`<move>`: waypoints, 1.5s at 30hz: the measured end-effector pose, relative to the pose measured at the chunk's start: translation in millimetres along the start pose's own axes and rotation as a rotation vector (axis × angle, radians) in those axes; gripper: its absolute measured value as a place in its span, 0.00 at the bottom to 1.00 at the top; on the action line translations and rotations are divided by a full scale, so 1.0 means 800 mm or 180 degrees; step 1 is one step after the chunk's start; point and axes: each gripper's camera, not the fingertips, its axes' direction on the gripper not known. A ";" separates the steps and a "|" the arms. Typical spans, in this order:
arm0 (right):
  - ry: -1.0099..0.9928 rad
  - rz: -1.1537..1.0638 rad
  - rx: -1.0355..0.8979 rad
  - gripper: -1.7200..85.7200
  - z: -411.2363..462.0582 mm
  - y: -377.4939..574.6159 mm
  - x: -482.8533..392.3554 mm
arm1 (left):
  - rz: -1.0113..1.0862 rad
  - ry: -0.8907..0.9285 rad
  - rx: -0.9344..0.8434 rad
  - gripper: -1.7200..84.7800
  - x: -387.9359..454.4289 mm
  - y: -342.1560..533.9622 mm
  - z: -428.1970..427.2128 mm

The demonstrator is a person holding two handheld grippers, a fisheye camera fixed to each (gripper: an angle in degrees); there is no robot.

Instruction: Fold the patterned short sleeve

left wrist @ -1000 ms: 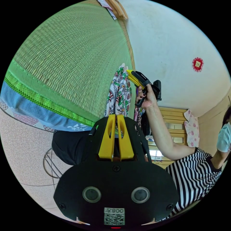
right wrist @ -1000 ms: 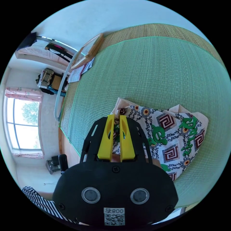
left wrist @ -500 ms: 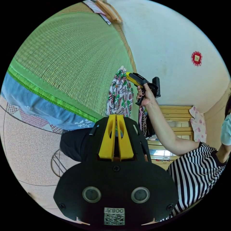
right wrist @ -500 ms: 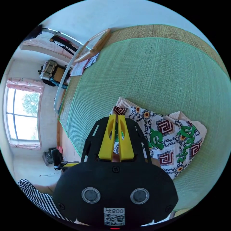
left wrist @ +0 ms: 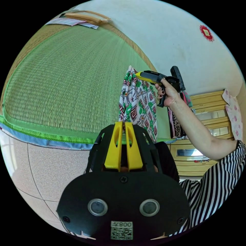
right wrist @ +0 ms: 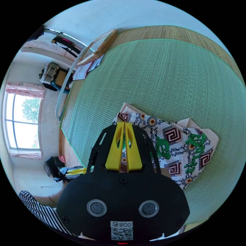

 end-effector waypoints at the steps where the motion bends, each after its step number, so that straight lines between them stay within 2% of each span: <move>1: -0.0010 -0.0001 0.0000 0.02 -0.003 0.001 0.000 | 0.0021 -0.0004 -0.0002 0.04 0.006 0.001 0.002; 9: 0.0109 -0.0540 -0.0050 0.02 -0.068 0.073 -0.045 | 0.0063 0.0224 0.0113 0.03 0.039 0.015 0.001; 14: 0.0101 -0.0660 -0.0200 0.02 -0.092 0.140 -0.053 | 0.0004 -0.0031 -0.0086 0.03 0.051 0.024 0.029; 19: 0.0071 -0.0694 -0.0250 0.03 -0.119 0.188 -0.061 | -0.0061 0.0045 -0.0086 0.03 0.065 0.030 0.048; 26: 0.0552 -0.0978 -0.0569 0.06 -0.145 0.294 -0.093 | 0.0001 -0.0037 -0.0135 0.03 0.102 0.038 0.078; 30: 0.0774 -0.0920 -0.0656 0.05 -0.153 0.362 -0.091 | 0.0050 -0.0081 -0.0176 0.03 0.124 0.042 0.095; 39: 0.0885 -0.0743 -0.0810 0.02 -0.127 0.422 -0.068 | 0.0152 -0.0245 -0.0249 0.03 0.183 0.061 0.139; 45: 0.0864 -0.0777 -0.0753 0.02 -0.120 0.467 -0.062 | 0.0019 -0.0121 -0.0202 0.03 0.208 0.077 0.165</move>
